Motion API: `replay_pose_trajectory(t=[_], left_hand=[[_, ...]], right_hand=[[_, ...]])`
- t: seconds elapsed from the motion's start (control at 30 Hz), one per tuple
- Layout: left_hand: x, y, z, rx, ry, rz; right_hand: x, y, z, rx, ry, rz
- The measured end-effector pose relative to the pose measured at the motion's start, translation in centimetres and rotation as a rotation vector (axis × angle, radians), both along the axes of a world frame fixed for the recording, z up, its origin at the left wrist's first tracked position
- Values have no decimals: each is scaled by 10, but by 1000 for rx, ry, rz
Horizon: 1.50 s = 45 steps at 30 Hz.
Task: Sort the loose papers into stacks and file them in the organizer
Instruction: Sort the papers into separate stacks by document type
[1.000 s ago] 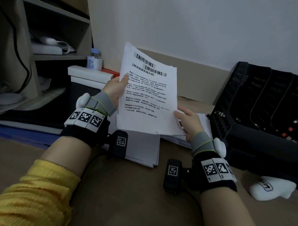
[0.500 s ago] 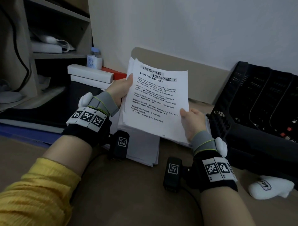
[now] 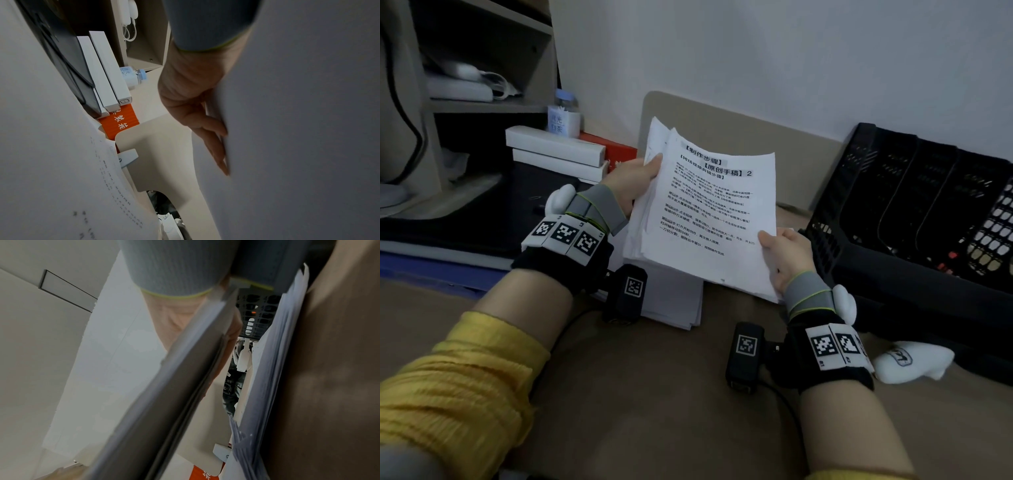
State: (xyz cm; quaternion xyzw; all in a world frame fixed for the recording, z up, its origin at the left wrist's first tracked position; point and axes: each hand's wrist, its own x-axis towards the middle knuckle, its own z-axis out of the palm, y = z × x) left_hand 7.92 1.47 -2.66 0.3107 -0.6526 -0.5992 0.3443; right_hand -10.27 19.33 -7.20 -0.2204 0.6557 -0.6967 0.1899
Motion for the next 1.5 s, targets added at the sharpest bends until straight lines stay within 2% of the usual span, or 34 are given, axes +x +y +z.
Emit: replay_pose_trajectory(t=[0.23, 0.37, 0.43, 0.57, 0.7, 0.77, 0.83, 0.93, 1.1, 1.3, 1.5], left_hand=[[0, 23, 2, 32, 48, -158], [-3, 29, -6, -14, 84, -62], [-4, 31, -7, -26, 21, -92], [-4, 37, -7, -154, -273, -156], [-4, 33, -11, -146, -342, -102], [-3, 31, -11, -98, -276, -28], [0, 28, -10, -42, -134, 47], [6, 22, -4, -74, 46, 169], [13, 13, 8, 118, 390, 151], [10, 15, 10, 182, 517, 153], [10, 20, 13, 224, 656, 156]], right_hand=[[2, 17, 0, 13, -4, -12], [4, 29, 4, 31, -32, 5], [4, 36, 6, 111, -21, 51], [5, 47, 10, 270, 87, 79], [-7, 53, 7, 367, 146, 1], [-16, 57, 6, 437, 190, -48], [-21, 60, 6, 531, 228, -80], [-30, 62, 5, 662, 299, -114], [-34, 55, 2, 850, 398, -98], [-36, 47, -2, 887, 436, -105], [-39, 46, -8, 864, 398, -92]])
